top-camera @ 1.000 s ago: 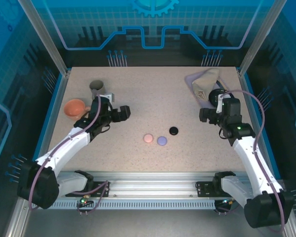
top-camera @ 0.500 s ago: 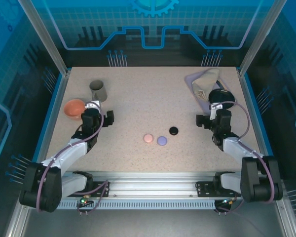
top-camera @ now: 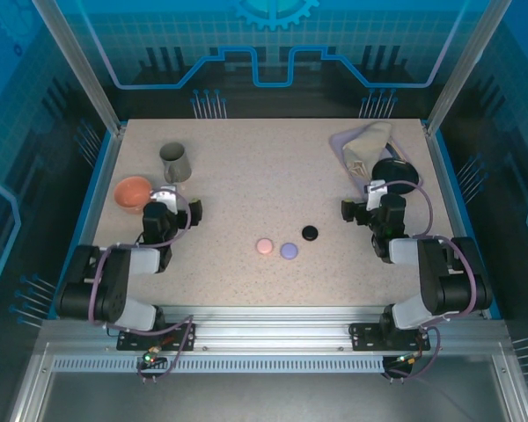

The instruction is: Insert the wireless bluetooth earbuds into the charging case

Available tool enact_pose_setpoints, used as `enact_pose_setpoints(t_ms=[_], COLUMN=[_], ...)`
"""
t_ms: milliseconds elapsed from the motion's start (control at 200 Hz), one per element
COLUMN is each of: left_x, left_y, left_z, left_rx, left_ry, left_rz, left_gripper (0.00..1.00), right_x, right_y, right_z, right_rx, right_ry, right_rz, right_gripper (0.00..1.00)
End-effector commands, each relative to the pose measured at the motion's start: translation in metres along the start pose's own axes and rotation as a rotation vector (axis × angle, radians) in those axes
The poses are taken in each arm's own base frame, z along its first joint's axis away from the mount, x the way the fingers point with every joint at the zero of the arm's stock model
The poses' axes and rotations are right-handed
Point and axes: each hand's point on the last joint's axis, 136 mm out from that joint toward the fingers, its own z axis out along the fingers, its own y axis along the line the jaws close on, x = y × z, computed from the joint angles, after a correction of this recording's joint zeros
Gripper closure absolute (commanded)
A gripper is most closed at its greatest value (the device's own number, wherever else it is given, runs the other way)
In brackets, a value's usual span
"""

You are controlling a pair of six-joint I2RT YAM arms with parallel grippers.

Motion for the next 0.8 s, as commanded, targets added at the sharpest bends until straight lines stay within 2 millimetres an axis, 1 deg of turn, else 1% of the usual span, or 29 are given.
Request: enact_pose_setpoints(t_ms=[0, 50, 120, 165, 795], left_x=[-0.016, -0.017, -0.017, -0.018, -0.018], left_y=[-0.018, -0.018, -0.004, -0.003, -0.004], left_z=[0.007, 0.011, 0.015, 0.015, 0.015], left_rx=[0.111, 0.111, 0.05, 0.049, 0.051], left_ry=[-0.037, -0.017, 0.002, -0.003, -0.001], left_rz=[0.034, 0.034, -0.016, -0.018, -0.016], left_gripper=[0.01, 0.01, 0.01, 0.01, 0.01], right_x=[-0.018, -0.019, -0.018, -0.019, -0.018], right_y=[0.006, 0.005, 0.006, 0.008, 0.009], right_z=[0.001, 0.001, 0.002, 0.002, 0.003], right_rx=[-0.018, -0.015, -0.007, -0.003, 0.001], right_ry=[-0.065, -0.067, -0.064, -0.062, -0.056], right_rz=[-0.034, -0.034, -0.041, -0.048, -0.059], right_gripper=[0.0, 0.0, 0.0, 0.0, 0.0])
